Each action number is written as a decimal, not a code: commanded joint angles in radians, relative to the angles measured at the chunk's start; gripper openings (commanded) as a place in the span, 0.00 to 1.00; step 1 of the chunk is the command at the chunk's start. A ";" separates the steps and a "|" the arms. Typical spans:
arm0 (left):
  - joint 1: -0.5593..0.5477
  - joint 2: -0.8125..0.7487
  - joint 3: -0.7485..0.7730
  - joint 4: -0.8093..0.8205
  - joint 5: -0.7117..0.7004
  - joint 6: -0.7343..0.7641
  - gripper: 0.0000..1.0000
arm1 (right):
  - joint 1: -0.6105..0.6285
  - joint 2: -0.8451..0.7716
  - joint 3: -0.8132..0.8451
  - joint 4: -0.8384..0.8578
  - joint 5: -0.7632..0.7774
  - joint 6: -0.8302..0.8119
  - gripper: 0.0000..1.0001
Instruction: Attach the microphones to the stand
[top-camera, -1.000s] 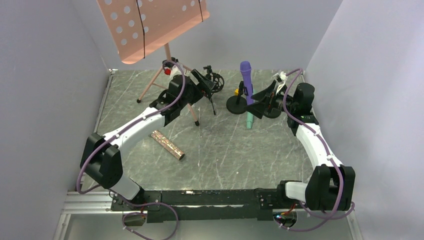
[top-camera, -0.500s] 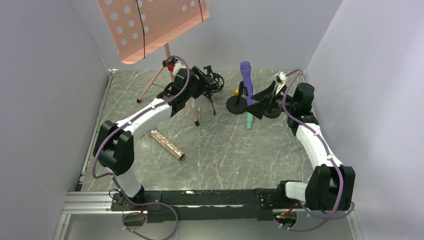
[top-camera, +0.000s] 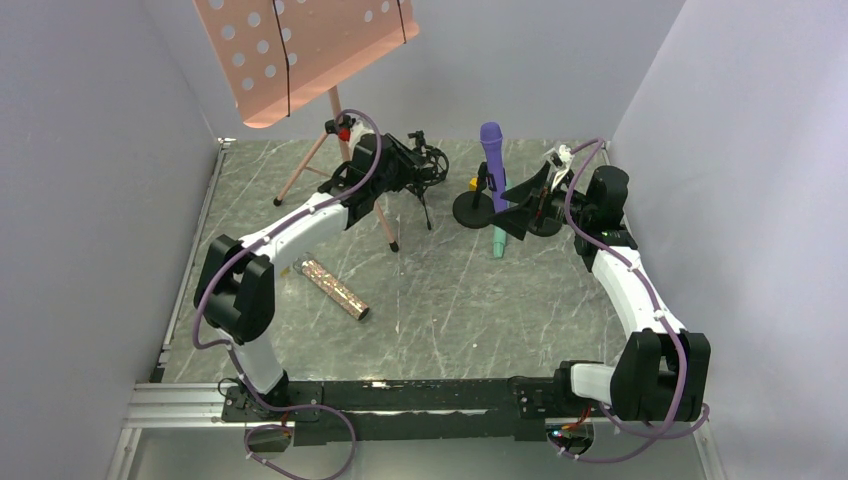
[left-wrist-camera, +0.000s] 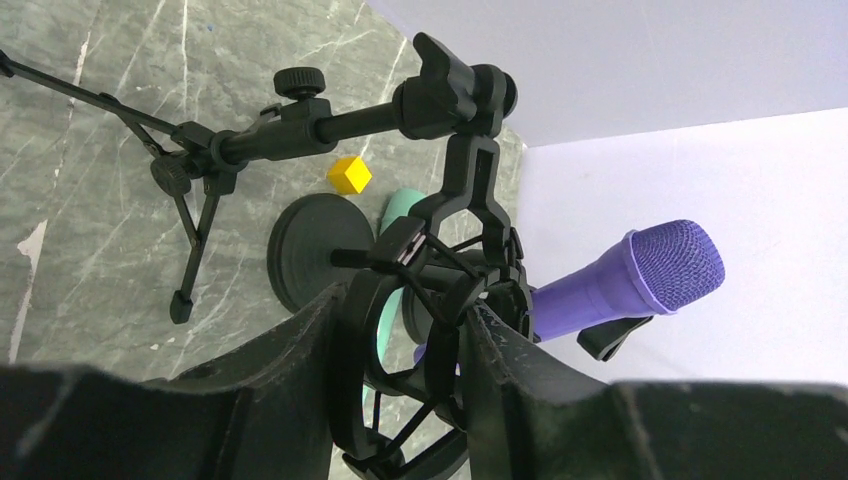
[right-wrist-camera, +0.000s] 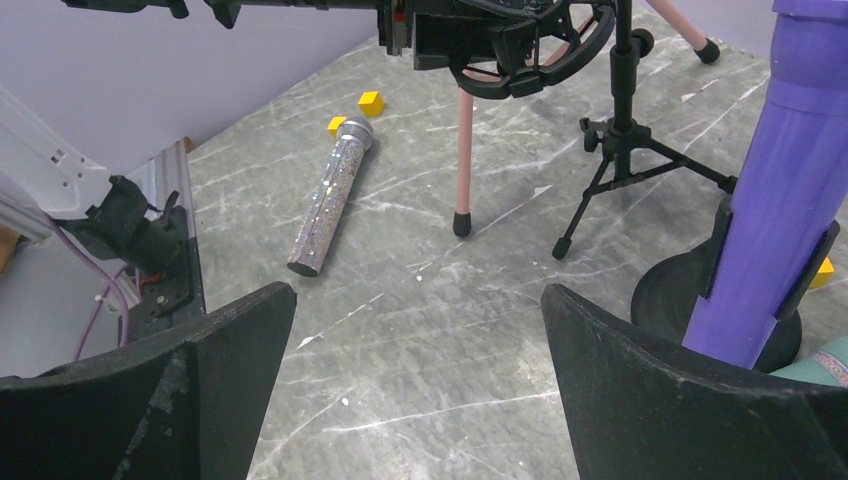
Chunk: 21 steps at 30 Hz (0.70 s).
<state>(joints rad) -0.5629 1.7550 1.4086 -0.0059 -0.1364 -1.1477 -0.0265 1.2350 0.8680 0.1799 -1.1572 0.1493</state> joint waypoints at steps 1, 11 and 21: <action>0.006 -0.045 0.005 0.048 0.027 0.001 0.35 | 0.000 -0.021 0.015 0.003 -0.028 -0.021 1.00; 0.007 -0.149 -0.045 0.063 0.110 0.031 0.31 | -0.001 -0.026 0.016 -0.005 -0.031 -0.031 1.00; 0.006 -0.239 -0.102 0.085 0.225 0.064 0.30 | 0.000 -0.030 0.016 -0.005 -0.033 -0.034 1.00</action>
<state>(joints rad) -0.5568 1.6020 1.3010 -0.0303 0.0078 -1.1099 -0.0265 1.2350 0.8680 0.1654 -1.1622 0.1337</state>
